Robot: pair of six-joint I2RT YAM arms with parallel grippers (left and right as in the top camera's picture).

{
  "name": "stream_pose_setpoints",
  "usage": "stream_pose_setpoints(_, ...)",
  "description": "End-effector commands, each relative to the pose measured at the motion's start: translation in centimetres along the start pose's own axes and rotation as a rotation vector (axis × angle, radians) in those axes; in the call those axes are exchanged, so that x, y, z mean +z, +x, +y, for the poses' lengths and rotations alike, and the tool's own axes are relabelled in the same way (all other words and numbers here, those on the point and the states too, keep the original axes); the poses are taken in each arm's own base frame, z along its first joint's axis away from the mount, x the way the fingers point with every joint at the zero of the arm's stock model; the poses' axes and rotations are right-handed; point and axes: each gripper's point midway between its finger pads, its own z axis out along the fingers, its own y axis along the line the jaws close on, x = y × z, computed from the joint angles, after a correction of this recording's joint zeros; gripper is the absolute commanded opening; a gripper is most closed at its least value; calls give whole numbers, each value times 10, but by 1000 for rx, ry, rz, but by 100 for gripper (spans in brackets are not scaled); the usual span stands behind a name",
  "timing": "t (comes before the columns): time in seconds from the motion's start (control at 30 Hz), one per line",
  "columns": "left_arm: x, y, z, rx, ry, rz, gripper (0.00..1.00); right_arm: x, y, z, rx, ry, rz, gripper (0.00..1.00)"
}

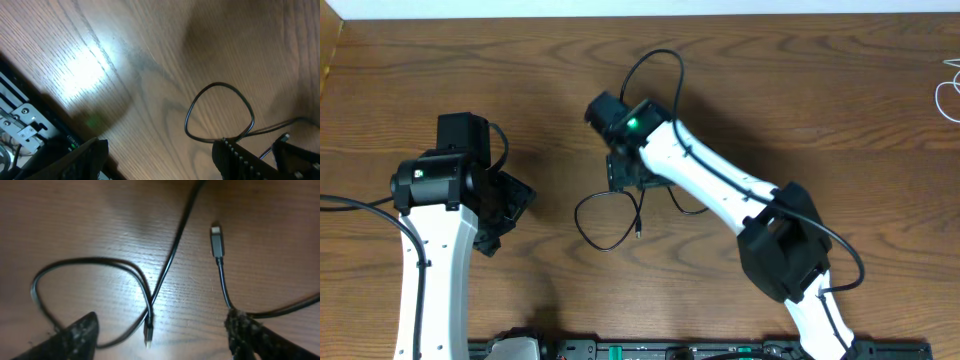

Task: Untangle cables
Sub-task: 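Lower the right gripper onto the center black figure-eight cable and grasp, then lift the black cable off the table with the right gripper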

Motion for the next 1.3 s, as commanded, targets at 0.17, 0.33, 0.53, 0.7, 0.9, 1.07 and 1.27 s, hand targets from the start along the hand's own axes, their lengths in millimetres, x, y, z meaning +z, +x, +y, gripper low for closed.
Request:
stream_pose_setpoints(0.17,0,2,5,-9,-12,3,73,36,3,-2,127,11,-45,71)
stream_pose_setpoints(0.33,0,2,6,-9,-14,5,73,43,1,-9,172,16,-48,70)
stream_pose_setpoints(0.53,0,3,6,-9,-14,6,73,51,-8,-16,223,18,-80,60)
stream_pose_setpoints(0.7,0,3,6,-9,-14,6,73,62,-3,-18,267,18,-78,56)
stream_pose_setpoints(0.9,0,3,5,-9,-11,10,73,74,-2,-18,268,8,-91,43)
stream_pose_setpoints(1.07,0,4,5,-9,-8,14,73,90,8,-25,268,20,-80,31)
stream_pose_setpoints(1.27,0,4,5,-9,-7,14,73,97,17,-28,279,21,-52,1)
